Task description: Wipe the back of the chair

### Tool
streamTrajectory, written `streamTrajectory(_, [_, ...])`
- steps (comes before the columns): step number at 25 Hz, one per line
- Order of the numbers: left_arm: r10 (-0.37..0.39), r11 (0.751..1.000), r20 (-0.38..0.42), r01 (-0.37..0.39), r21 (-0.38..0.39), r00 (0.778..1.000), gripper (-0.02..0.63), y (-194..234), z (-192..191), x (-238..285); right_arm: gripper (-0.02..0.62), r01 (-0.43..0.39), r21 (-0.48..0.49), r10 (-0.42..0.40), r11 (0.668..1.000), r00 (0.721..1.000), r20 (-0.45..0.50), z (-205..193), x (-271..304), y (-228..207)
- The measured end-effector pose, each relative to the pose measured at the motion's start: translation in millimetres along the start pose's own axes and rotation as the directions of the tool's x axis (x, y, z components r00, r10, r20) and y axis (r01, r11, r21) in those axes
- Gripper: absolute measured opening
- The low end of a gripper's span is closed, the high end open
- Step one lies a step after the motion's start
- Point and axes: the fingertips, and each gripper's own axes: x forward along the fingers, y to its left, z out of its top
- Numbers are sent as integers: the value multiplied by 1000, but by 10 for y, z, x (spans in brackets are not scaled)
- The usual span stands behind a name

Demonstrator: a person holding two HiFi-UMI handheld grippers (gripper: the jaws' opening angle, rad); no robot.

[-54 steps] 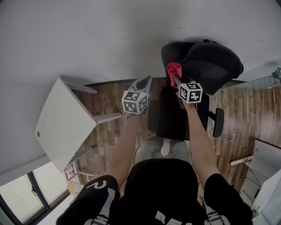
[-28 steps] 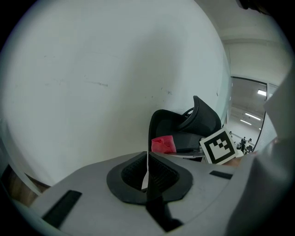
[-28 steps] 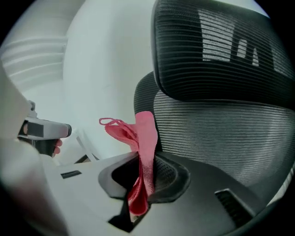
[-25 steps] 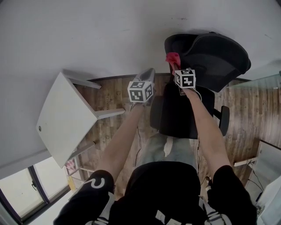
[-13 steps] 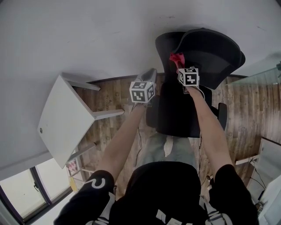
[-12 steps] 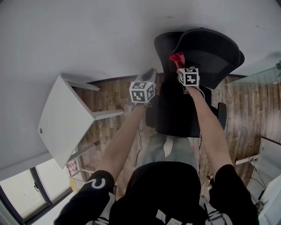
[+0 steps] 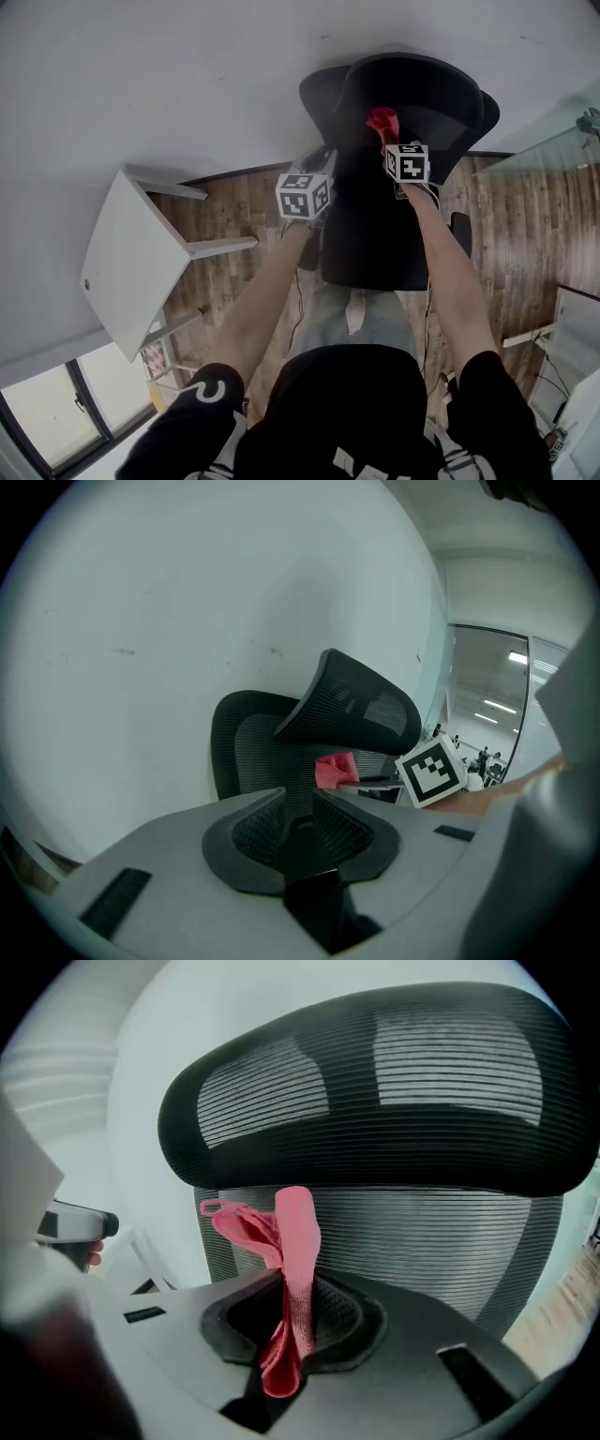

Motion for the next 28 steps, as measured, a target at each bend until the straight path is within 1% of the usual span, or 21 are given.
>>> streamTrajectory(4, [-19, 1000, -6, 19, 6, 1000, 84, -219, 27, 89, 69, 16, 8, -16, 1000, 1000, 7, 2, -132, -259])
streamTrajectory(7, [-32, 999, -13, 32, 18, 999, 55, -397, 36, 162, 69, 27, 17, -27, 999, 1000, 13, -13, -238, -458])
streamTrajectory(12, [-44, 998, -22, 45, 44, 999, 44, -677, 25, 292, 69, 55, 39, -56, 998, 998, 16, -86, -409, -802])
streamTrajectory(17, [-69, 995, -52, 72, 65, 996, 26, -990, -22, 448, 69, 86, 62, -88, 994, 996, 23, -138, -618, -1167])
streamTrajectory(21, [-87, 993, -84, 94, 75, 993, 25, -1218, -86, 584, 69, 116, 84, -118, 990, 993, 24, -210, -768, -1480])
streamTrajectory(28, [-93, 992, -91, 100, 77, 991, 25, -1514, -115, 736, 69, 168, 123, -173, 978, 984, 29, -334, -1060, -1980])
